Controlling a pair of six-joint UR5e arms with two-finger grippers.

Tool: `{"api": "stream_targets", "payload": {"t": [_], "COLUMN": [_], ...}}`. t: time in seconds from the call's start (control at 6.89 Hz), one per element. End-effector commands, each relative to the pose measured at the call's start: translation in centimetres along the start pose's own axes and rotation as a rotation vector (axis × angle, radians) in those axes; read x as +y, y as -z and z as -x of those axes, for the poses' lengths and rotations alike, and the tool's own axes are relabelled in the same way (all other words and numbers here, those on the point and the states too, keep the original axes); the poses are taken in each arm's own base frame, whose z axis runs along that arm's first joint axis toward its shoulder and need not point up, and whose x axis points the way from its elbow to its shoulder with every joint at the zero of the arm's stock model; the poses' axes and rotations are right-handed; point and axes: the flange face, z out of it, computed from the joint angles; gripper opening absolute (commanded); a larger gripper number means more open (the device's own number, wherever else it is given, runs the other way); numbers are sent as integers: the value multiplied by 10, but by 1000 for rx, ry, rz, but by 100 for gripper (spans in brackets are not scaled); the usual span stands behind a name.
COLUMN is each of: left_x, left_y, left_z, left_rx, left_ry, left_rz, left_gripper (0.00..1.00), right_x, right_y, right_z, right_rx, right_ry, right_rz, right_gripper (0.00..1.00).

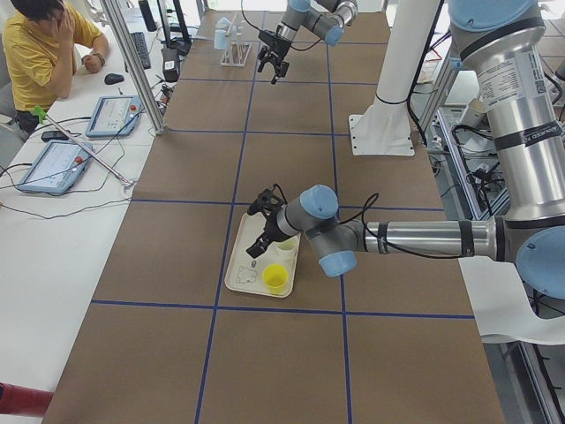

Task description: Transfer IKEA cup to right arm and place on rack

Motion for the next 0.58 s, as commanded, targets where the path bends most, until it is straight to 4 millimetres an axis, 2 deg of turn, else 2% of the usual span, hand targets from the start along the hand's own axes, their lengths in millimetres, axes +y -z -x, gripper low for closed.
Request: {"api": "stream_targets", "payload": {"t": [0.0,0.15,0.29,0.44], "left_x": [70,86,89,91], "left_y": [-16,-20,-22,-24], "left_z": [37,45,46,45], "left_rx": [8,1,1,5], "left_ry": [8,12,38,60], "left_rz": [-10,-8,-1,0], "left_gripper": [100,100,100,93], "right_x": [-4,-3,-2,-2], "right_y": [5,4,4,4], "right_z": [13,12,11,9], "right_rx": [-89,-88,-87,-82], "right_ry": [-29,-30,-27,-26], "right_rz": [27,30,29,28], "right_gripper": [100,100,100,100]}}
